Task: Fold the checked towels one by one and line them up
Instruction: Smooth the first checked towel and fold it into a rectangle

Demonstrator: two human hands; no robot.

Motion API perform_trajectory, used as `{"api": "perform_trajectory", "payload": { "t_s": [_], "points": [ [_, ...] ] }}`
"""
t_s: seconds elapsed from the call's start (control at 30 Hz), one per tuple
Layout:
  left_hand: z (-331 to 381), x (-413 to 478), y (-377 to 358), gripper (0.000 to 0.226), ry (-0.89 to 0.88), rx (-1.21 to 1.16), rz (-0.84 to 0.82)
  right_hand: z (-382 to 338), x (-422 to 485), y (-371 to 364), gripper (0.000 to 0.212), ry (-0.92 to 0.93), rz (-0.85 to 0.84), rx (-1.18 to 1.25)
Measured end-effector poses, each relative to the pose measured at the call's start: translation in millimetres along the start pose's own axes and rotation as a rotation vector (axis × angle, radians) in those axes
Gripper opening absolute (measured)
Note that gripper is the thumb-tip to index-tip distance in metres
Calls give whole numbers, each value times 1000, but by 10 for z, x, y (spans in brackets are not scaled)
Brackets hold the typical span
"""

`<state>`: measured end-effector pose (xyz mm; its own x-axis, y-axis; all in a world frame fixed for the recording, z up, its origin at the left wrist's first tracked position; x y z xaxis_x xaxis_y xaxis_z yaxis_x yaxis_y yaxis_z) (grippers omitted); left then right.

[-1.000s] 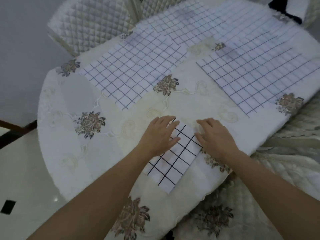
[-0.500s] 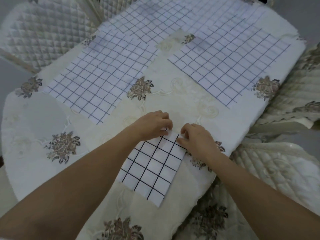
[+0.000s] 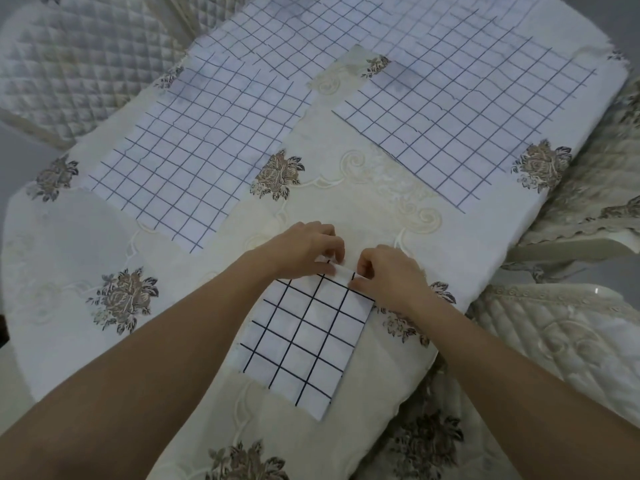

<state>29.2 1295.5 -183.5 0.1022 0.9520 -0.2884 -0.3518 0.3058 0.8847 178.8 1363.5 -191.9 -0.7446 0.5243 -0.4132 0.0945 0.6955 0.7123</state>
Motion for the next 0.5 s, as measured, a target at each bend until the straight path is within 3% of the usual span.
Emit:
{"api": "perform_trajectory", "payload": {
  "t_s": [0.13, 0.3, 0.5],
  "points": [
    [-15, 114, 90, 18, 29, 30, -21, 101, 59, 203, 20, -23, 27, 156],
    [25, 271, 269, 12, 108, 16, 88, 158, 134, 483, 17, -31, 110, 238],
    [20, 200, 380, 10, 139, 28, 155, 99, 132, 605, 16, 0, 110, 155]
  ]
}}
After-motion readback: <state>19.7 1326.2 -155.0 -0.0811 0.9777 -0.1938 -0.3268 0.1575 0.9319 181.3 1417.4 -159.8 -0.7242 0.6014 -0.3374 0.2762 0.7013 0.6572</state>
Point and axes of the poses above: each hand's wrist, its own x-axis towards the middle knuckle, its own y-axis out of the back of the hand, z = x × y, the point moved 5 cm from there along x, towards the middle knuckle, and after that the axes turned 5 degrees about x, right-handed, at the moved point
